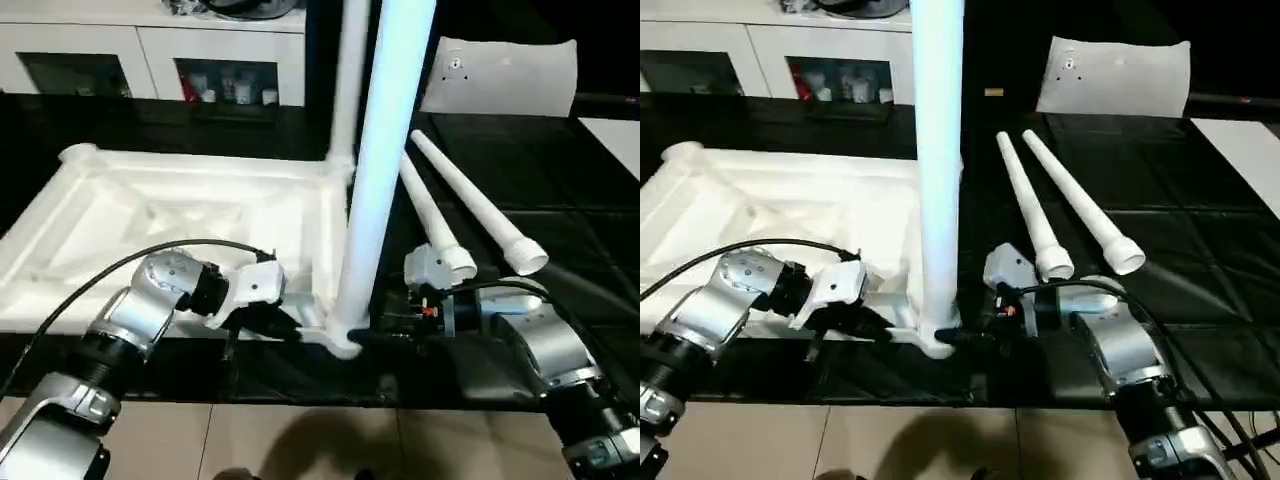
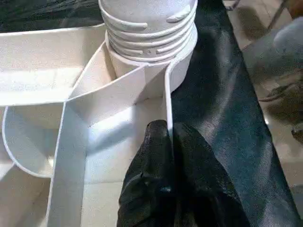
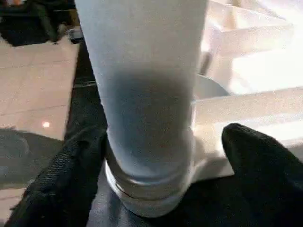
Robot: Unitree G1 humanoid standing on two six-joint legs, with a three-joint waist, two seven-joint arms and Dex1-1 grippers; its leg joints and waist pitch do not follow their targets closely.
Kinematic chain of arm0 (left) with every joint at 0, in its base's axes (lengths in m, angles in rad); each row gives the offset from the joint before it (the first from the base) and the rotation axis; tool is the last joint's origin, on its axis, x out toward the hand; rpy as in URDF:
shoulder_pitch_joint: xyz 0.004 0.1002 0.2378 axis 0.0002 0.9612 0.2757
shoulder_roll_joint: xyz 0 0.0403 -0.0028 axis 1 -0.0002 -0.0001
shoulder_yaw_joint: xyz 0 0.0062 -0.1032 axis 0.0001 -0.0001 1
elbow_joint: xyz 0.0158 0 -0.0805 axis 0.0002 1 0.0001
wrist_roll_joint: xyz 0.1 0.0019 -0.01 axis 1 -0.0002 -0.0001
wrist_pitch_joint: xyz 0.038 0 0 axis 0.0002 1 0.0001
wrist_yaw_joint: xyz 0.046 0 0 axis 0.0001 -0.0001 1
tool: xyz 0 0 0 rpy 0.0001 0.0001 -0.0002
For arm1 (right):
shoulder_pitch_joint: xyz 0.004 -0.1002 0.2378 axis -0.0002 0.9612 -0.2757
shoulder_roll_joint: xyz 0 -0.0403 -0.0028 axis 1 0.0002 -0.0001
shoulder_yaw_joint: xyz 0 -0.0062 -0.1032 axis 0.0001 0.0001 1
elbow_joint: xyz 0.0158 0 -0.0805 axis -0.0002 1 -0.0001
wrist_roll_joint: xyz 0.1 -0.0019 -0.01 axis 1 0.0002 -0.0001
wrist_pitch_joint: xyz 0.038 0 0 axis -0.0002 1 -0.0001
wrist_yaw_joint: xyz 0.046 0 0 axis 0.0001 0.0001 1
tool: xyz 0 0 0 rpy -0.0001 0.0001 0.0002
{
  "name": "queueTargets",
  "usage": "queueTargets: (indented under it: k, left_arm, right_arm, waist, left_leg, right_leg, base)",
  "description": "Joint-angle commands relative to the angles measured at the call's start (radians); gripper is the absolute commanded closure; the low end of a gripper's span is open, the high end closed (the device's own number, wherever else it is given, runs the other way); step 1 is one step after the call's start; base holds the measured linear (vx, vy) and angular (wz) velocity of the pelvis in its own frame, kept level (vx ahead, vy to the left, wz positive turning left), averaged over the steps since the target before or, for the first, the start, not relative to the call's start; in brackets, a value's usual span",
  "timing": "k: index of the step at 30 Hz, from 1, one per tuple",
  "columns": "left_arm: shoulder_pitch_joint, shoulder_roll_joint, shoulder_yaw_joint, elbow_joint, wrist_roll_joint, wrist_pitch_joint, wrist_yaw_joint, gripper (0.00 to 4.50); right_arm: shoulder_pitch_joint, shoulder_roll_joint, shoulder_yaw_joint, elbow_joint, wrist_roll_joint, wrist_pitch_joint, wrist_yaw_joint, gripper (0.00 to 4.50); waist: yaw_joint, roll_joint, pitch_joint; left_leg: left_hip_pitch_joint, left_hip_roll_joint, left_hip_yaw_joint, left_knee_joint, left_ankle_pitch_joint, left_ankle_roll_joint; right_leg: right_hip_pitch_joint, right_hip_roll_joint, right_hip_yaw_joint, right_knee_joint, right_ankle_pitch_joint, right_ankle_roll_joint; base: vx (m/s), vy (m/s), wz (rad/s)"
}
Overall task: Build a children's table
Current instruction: Rotate leg to tighten
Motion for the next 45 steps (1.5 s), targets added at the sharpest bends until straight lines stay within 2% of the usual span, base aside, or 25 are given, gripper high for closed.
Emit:
queueTargets:
  k: [1, 6, 7, 12, 13, 20, 23, 24, 26, 27, 28, 30, 31, 32, 33, 34, 35, 36, 38, 40, 41, 42, 43, 45]
  left_arm:
    - [-0.017, -0.004, -0.048, -0.001, 0.022, -0.031, -0.048, 4.50]
    - [-0.026, -0.011, -0.055, 0.023, 0.027, -0.060, -0.063, 4.50]
    - [-0.027, -0.015, -0.058, 0.029, 0.028, -0.067, -0.064, 4.50]
    - [-0.028, -0.017, -0.061, 0.035, 0.028, -0.078, -0.067, 4.50]
    - [-0.029, -0.017, -0.062, 0.040, 0.030, -0.083, -0.069, 4.50]
    - [-0.032, -0.022, -0.049, 0.067, 0.024, -0.091, -0.053, 4.50]
    - [-0.018, -0.036, -0.025, 0.047, 0.015, -0.046, 0.008, 4.50]
    - [-0.008, -0.050, -0.010, 0.033, 0.015, -0.012, 0.058, 4.50]
    - [0.002, -0.089, 0.021, 0.006, 0.019, 0.082, 0.167, 4.50]
    - [0.002, -0.089, 0.021, 0.006, 0.019, 0.082, 0.167, 4.50]
    - [0.002, -0.105, 0.032, 0.001, 0.013, 0.108, 0.196, 4.50]
    - [-0.003, -0.167, 0.072, -0.019, -0.006, 0.203, 0.299, 4.50]
    - [-0.009, -0.194, 0.088, -0.021, -0.007, 0.236, 0.349, 4.50]
    - [-0.013, -0.209, 0.096, -0.023, -0.007, 0.255, 0.377, 4.50]
    - [-0.029, -0.258, 0.125, -0.027, 0.001, 0.316, 0.482, 4.50]
    - [-0.030, -0.263, 0.128, -0.029, 0.002, 0.323, 0.493, 4.50]
    - [-0.040, -0.290, 0.142, -0.037, 0.015, 0.365, 0.557, 4.50]
    - [-0.044, -0.301, 0.147, -0.043, 0.023, 0.386, 0.582, 4.50]
    - [-0.054, -0.329, 0.164, -0.052, 0.031, 0.428, 0.638, 4.50]
    - [-0.058, -0.347, 0.172, -0.067, 0.042, 0.459, 0.676, 4.50]
    - [-0.061, -0.374, 0.182, -0.090, 0.058, 0.495, 0.725, 4.50]
    - [-0.061, -0.383, 0.183, -0.102, 0.065, 0.509, 0.743, 4.50]
    - [-0.062, -0.386, 0.182, -0.105, 0.067, 0.510, 0.747, 4.50]
    - [-0.061, -0.386, 0.174, -0.114, 0.070, 0.505, 0.747, 4.50]
  right_arm:
    - [-0.016, -0.001, 0.010, 0.007, -0.004, -0.019, 0.018, 0.75]
    - [-0.023, 0.008, 0.029, 0.030, -0.014, -0.046, 0.036, 0.98]
    - [-0.025, 0.015, 0.036, 0.039, -0.017, -0.055, 0.038, 1.29]
    - [-0.030, 0.032, 0.041, 0.046, -0.017, -0.056, 0.041, 1.48]
    - [-0.030, 0.033, 0.045, 0.046, -0.015, -0.057, 0.043, 1.71]
    - [-0.010, 0.041, 0.051, 0.036, 0.008, -0.044, 0.049, 1.85]
    - [0.030, 0.059, 0.036, -0.021, 0.036, 0.031, 0.005, 1.86]
    - [0.047, 0.075, 0.031, -0.048, 0.033, 0.082, -0.051, 1.87]
    - [0.064, 0.126, 0.021, -0.066, 0.009, 0.131, -0.174, 1.87]
    - [0.064, 0.126, 0.021, -0.066, 0.009, 0.131, -0.174, 1.87]
    - [0.064, 0.142, 0.019, -0.065, 0.000, 0.142, -0.206, 1.88]
    - [0.055, 0.216, 0.000, -0.044, -0.015, 0.191, -0.333, 1.88]
    - [0.045, 0.253, -0.013, -0.028, -0.016, 0.214, -0.389, 1.88]
    - [0.040, 0.273, -0.019, -0.021, -0.017, 0.228, -0.419, 1.88]
    - [0.021, 0.340, -0.041, 0.003, -0.022, 0.273, -0.521, 1.88]
    - [0.019, 0.346, -0.043, 0.004, -0.023, 0.279, -0.532, 1.88]
    - [0.008, 0.388, -0.057, 0.013, -0.028, 0.310, -0.600, 1.89]
    - [0.003, 0.406, -0.063, 0.017, -0.030, 0.323, -0.634, 1.90]
    - [-0.013, 0.442, -0.070, 0.040, -0.047, 0.346, -0.708, 1.91]
    - [-0.020, 0.466, -0.077, 0.051, -0.058, 0.360, -0.745, 1.91]
    - [-0.028, 0.495, -0.080, 0.065, -0.079, 0.379, -0.787, 1.91]
    - [-0.030, 0.511, -0.086, 0.070, -0.076, 0.380, -0.795, 1.91]
    - [-0.030, 0.515, -0.090, 0.070, -0.073, 0.380, -0.796, 1.91]
    - [-0.026, 0.525, -0.107, 0.059, -0.056, 0.372, -0.797, 1.21]
  waist:
    - [0.000, 0.001, -0.069]
    - [0.012, 0.000, -0.068]
    - [0.014, 0.002, -0.069]
    - [0.014, 0.002, -0.068]
    - [0.014, 0.001, -0.068]
    - [0.014, 0.003, -0.066]
    - [0.015, 0.005, -0.064]
    - [0.015, 0.005, -0.061]
    - [0.010, 0.006, -0.058]
    - [0.004, 0.006, -0.051]
    - [0.001, 0.007, -0.047]
    - [-0.007, 0.002, -0.040]
    - [-0.015, 0.005, -0.044]
    - [-0.022, 0.004, -0.044]
    - [-0.034, 0.004, -0.042]
    - [-0.044, 0.004, -0.041]
    - [-0.050, -0.004, -0.043]
    - [-0.057, 0.003, -0.040]
    - [-0.066, 0.009, -0.045]
    - [-0.077, 0.009, -0.045]
    - [-0.077, 0.011, -0.045]
    - [-0.081, 0.011, -0.043]
    - [-0.082, 0.010, -0.044]
    - [-0.082, 0.010, -0.048]
  left_leg:
    - [0.001, 0.019, 0.013, -0.059, -0.179, 0.053]
    - [0.002, 0.018, 0.014, -0.060, -0.179, 0.049]
    - [0.002, 0.018, 0.013, -0.060, -0.176, 0.046]
    - [0.002, 0.019, 0.012, -0.061, -0.186, 0.043]
    - [0.001, 0.018, 0.012, -0.061, -0.185, 0.043]
    - [0.001, 0.018, 0.012, -0.061, -0.192, 0.040]
    - [0.002, 0.018, 0.012, -0.062, -0.200, 0.039]
    - [0.001, 0.019, 0.011, -0.065, -0.199, 0.034]
    - [0.003, 0.018, 0.010, -0.067, -0.229, 0.021]
    - [0.008, 0.014, 0.009, -0.069, -0.271, 0.012]
    - [0.013, 0.008, 0.006, -0.069, -0.314, 0.009]
    - [0.020, 0.002, 0.003, -0.066, -0.353, 0.000]
    - [0.024, 0.001, -0.002, -0.066, -0.360, -0.004]
    - [0.019, 0.001, -0.002, -0.067, -0.357, -0.005]
    - [0.013, 0.000, -0.005, -0.069, -0.360, -0.008]
    - [0.014, -0.005, -0.010, -0.066, -0.385, -0.009]
    - [0.016, -0.006, -0.009, -0.063, -0.390, -0.004]
    - [0.013, -0.007, -0.012, -0.063, -0.399, 0.002]
    - [0.016, -0.004, -0.015, -0.064, -0.410, 0.011]
    - [0.011, -0.001, -0.015, -0.068, -0.412, 0.025]
    - [0.011, 0.000, -0.015, -0.069, -0.418, 0.027]
    - [0.015, 0.000, -0.014, -0.068, -0.431, 0.024]
    - [0.015, 0.000, -0.014, -0.068, -0.434, 0.023]
    - [0.010, -0.001, -0.014, -0.069, -0.412, 0.032]
  right_leg:
    - [0.060, -0.065, 0.042, -0.054, -0.264, -0.195]
    - [0.058, -0.065, 0.042, -0.057, -0.296, -0.181]
    - [0.058, -0.066, 0.042, -0.055, -0.290, -0.180]
    - [0.058, -0.064, 0.041, -0.055, -0.282, -0.183]
    - [0.059, -0.064, 0.041, -0.055, -0.284, -0.181]
    - [0.058, -0.064, 0.041, -0.058, -0.303, -0.174]
    - [0.058, -0.063, 0.040, -0.059, -0.309, -0.174]
    - [0.058, -0.063, 0.041, -0.059, -0.310, -0.173]
    - [0.055, -0.064, 0.041, -0.064, -0.358, -0.159]
    - [0.049, -0.063, 0.037, -0.074, -0.439, -0.140]
    - [0.048, -0.066, 0.033, -0.088, -0.550, -0.102]
    - [0.040, -0.066, 0.026, -0.107, -0.659, -0.058]
    - [0.041, -0.068, 0.021, -0.110, -0.677, -0.043]
    - [0.043, -0.066, 0.020, -0.110, -0.668, -0.041]
    - [0.044, -0.062, 0.016, -0.110, -0.661, -0.039]
    - [0.042, -0.060, 0.004, -0.117, -0.689, -0.025]
    - [0.042, -0.060, 0.003, -0.121, -0.696, -0.018]
    - [0.041, -0.063, -0.001, -0.123, -0.706, -0.013]
    - [0.042, -0.066, -0.005, -0.128, -0.680, -0.018]
    - [0.047, -0.067, -0.015, -0.127, -0.619, -0.036]
    - [0.047, -0.068, -0.017, -0.128, -0.617, -0.036]
    - [0.042, -0.069, -0.018, -0.130, -0.620, -0.037]
    - [0.042, -0.069, -0.019, -0.130, -0.622, -0.037]
    - [0.045, -0.073, -0.012, -0.126, -0.598, -0.042]
  base:
    - [0.000, 0.000, 0.00]
    - [0.000, 0.000, 0.00]
    - [0.000, 0.000, 0.00]
    - [0.000, 0.000, 0.00]
    - [0.000, 0.000, 0.00]
    - [0.000, 0.000, 0.00]
    - [0.000, 0.000, 0.00]
    - [0.000, 0.000, 0.00]
    - [0.000, 0.000, 0.00]
    - [0.000, 0.000, 0.00]
    - [0.000, 0.000, 0.00]
    - [0.000, 0.000, 0.00]
    - [0.000, 0.000, 0.00]
    - [0.000, 0.000, 0.00]
    - [0.000, 0.000, 0.00]
    - [0.000, 0.000, 0.00]
    - [0.000, 0.000, 0.00]
    - [0.000, 0.000, 0.00]
    - [0.000, 0.000, 0.00]
    - [0.000, 0.000, 0.00]
    - [0.000, 0.000, 0.00]
    - [0.000, 0.000, 0.00]
    - [0.000, 0.000, 0.00]
    - [0.000, 0.000, 0.00]
